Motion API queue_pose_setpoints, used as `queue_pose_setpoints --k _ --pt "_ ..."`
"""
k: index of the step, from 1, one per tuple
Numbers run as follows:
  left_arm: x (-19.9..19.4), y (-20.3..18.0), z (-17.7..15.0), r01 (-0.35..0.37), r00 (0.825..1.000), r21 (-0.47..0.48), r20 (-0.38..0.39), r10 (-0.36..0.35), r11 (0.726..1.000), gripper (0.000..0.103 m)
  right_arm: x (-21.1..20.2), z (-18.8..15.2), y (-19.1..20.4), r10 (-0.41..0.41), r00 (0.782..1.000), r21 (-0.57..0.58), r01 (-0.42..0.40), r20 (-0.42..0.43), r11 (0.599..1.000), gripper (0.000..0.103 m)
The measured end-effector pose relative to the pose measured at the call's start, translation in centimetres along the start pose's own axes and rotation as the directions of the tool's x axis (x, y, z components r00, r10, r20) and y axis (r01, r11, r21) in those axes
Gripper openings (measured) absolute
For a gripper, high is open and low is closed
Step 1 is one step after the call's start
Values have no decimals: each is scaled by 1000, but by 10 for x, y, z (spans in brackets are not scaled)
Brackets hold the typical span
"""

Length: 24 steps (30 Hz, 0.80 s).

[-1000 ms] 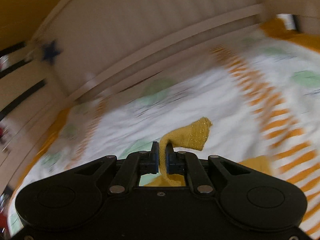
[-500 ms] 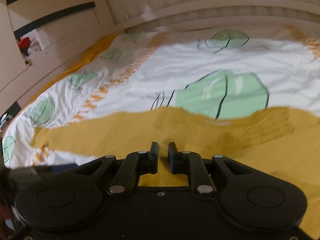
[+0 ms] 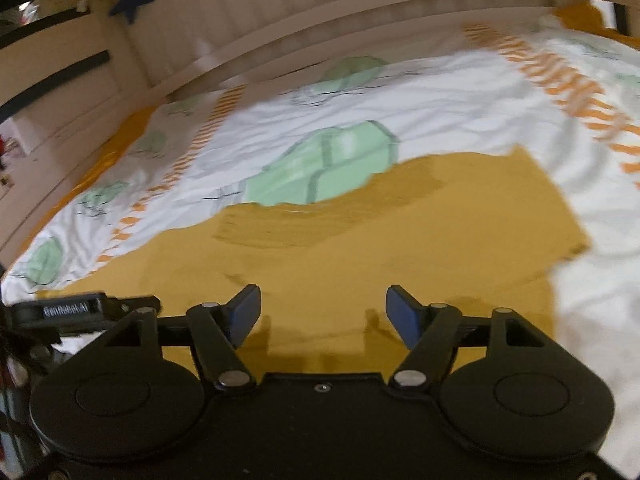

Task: Fold small clothes

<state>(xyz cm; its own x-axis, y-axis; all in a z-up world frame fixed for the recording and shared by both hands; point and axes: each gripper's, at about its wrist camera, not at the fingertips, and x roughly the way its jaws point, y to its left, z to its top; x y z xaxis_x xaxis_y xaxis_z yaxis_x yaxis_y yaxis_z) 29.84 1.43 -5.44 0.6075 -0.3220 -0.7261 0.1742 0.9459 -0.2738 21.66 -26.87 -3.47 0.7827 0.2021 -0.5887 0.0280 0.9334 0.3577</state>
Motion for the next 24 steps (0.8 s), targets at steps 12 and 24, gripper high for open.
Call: queue_pose_setpoints --k 12,24 --pt "37 -24 -2 0 998 30 -68 2 1000 71 -5 -23 -24 -9 997 -76 14 70 997 82" --pt "42 -42 1 -79 996 82 -31 82 994 8 11 -33 -27 -7 1000 -77 6 -8 997 95"
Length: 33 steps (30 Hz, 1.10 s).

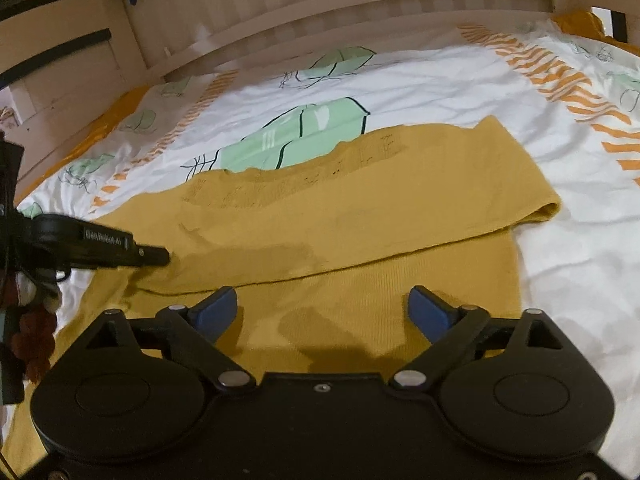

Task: Fold small clothes

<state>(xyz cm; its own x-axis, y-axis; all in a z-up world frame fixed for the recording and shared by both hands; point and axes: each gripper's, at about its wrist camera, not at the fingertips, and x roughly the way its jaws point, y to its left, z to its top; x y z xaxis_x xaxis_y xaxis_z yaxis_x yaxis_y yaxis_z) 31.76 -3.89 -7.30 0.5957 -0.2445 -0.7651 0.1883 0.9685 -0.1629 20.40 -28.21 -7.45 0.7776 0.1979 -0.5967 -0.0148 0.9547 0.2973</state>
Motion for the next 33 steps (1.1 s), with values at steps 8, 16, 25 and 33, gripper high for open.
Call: queue_pose_setpoints --k 8,16,25,33 --pt "-52 -7 29 -66 981 136 189 40 989 1 -2 0 0 9 1000 1 -9 -1 1000 96" --pt "-55 31 46 -65 987 75 152 53 995 4 -2 1 2 20 1000 -2 -20 0 1000 97" --pt "-24 28 12 115 993 8 41 -115 993 35 0 0 6 43 999 -14 -43 -12 999 102" --pt "-5 19 -4 115 993 -12 -36 -115 993 43 2 -1 9 69 997 -31 -69 -20 997 102"
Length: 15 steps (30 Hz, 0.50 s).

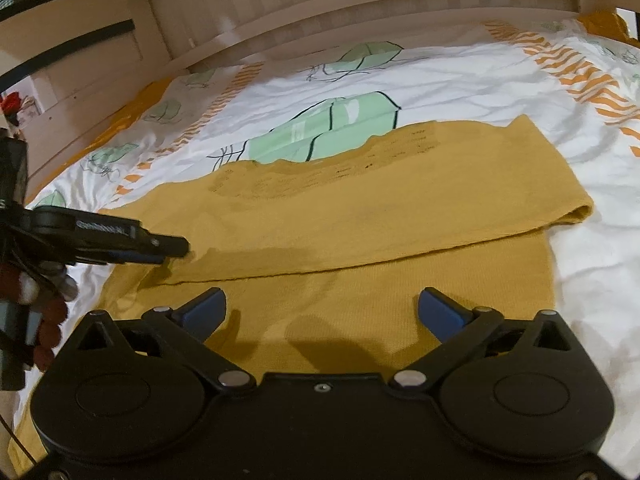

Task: Fold small clothes

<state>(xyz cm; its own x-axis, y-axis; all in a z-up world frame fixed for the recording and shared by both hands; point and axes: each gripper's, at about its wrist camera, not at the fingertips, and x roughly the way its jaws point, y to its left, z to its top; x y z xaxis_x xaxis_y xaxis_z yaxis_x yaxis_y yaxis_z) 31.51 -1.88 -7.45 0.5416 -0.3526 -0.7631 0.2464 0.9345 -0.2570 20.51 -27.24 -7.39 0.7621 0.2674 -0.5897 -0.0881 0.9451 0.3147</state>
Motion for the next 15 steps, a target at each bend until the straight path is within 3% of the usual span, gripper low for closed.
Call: queue_pose_setpoints --k 11,13,14,15 --pt "15 1 0 42 999 -118 19 -40 992 43 2 -1 5 2 1000 -25 -2 -7 1000 102" --pt "15 -1 0 33 999 -125 32 -30 992 31 3 -1 5 2 1000 -24 -2 -8 1000 102" --pt "15 -2 -1 27 999 -109 38 -23 994 11 3 -1 5 2 1000 -24 -2 -8 1000 102" --pt "14 -5 -1 25 999 -75 45 -22 997 7 3 -1 5 2 1000 -24 -2 -8 1000 102"
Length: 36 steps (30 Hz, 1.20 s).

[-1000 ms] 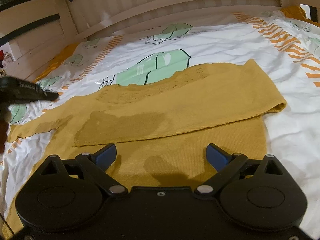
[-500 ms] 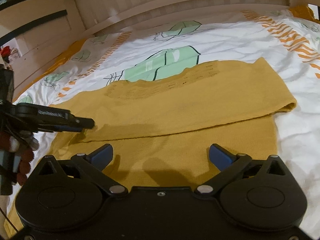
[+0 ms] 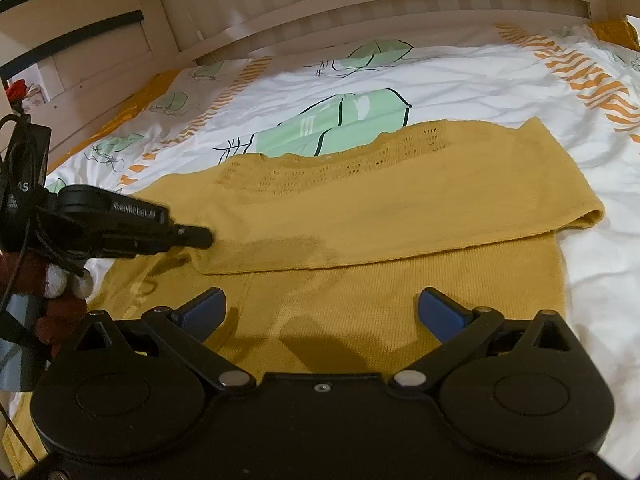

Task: Fold small clothes

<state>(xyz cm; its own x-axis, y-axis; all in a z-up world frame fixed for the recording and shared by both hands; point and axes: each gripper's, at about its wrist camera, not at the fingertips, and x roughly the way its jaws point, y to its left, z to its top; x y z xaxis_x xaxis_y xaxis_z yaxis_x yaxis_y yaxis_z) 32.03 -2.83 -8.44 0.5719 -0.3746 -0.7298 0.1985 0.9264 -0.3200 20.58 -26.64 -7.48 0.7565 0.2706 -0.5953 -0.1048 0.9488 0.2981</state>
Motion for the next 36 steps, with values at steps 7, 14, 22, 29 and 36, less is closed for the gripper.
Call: queue_pose_setpoints --k 7,14,22,29,36 --pt "-34 -23 11 -78 983 178 175 46 981 6 0 -1 1 -2 1000 0 2 0 1000 102" --pt "-53 0 38 -160 966 170 232 119 972 6 0 -1 2 -4 1000 -4 4 4 1000 102" --pt "-30 35 31 -241 963 122 154 222 963 6 0 -1 4 -7 1000 -9 7 2 1000 102" --pt "-11 57 26 -224 974 88 52 220 971 34 2 -1 5 -6 1000 -16 6 -6 1000 102" --pt "-23 69 17 -184 981 60 70 180 981 44 4 -2 6 -5 1000 -28 5 -12 1000 103"
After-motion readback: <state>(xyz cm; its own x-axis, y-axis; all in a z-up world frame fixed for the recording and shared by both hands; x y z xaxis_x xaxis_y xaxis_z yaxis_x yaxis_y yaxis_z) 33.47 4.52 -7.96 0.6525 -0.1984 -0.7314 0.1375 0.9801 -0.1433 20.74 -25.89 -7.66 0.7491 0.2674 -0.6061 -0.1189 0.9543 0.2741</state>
